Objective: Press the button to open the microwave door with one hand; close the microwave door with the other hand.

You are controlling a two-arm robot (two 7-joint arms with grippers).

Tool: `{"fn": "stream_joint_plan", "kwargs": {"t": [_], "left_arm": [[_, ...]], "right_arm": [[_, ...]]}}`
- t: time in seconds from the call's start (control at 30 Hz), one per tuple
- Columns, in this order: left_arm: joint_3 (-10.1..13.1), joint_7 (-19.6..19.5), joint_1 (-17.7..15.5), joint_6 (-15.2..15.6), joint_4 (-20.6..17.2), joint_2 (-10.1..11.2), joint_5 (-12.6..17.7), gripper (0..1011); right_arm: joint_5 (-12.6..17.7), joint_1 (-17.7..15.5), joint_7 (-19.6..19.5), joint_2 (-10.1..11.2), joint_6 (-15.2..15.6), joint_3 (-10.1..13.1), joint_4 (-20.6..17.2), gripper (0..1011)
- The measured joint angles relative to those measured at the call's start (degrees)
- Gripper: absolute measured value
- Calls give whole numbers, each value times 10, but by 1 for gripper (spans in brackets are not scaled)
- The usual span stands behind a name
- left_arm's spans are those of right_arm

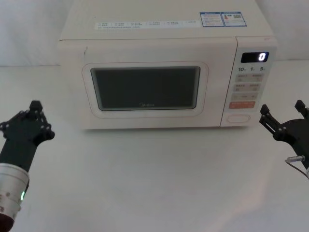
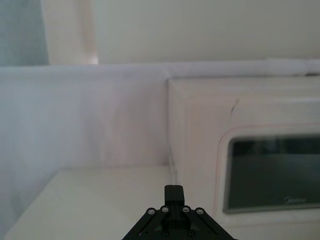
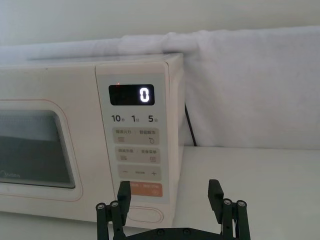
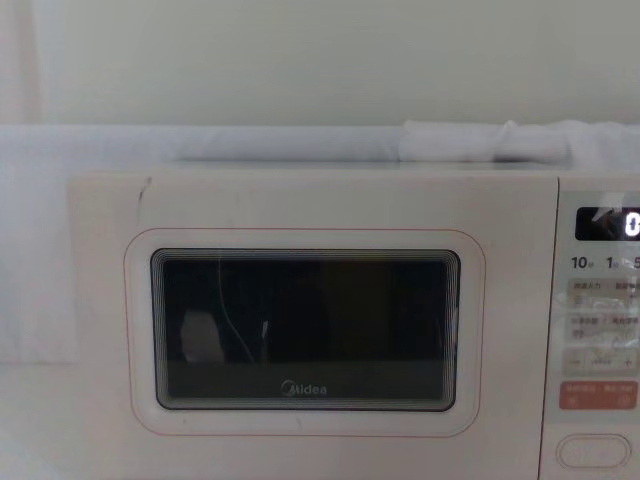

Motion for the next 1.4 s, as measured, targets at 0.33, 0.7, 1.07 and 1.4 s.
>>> {"fn": "stream_joint_plan", "kwargs": {"t": [0.33,0.7,1.07,1.4], "left_arm": [[-5,24,-1,-6,30,-35,25,0],[4,-5,5,10,39,-42,37,0],[0,-16,10,17,39,-45,41,0],[1,-15,10,17,38,-45,40,4]], "right_arm": [[0,0,0,0,0,0,0,1000],[0,0,0,0,0,0,0,1000],[0,0,0,0,0,0,0,1000],[0,0,0,0,0,0,0,1000]]}}
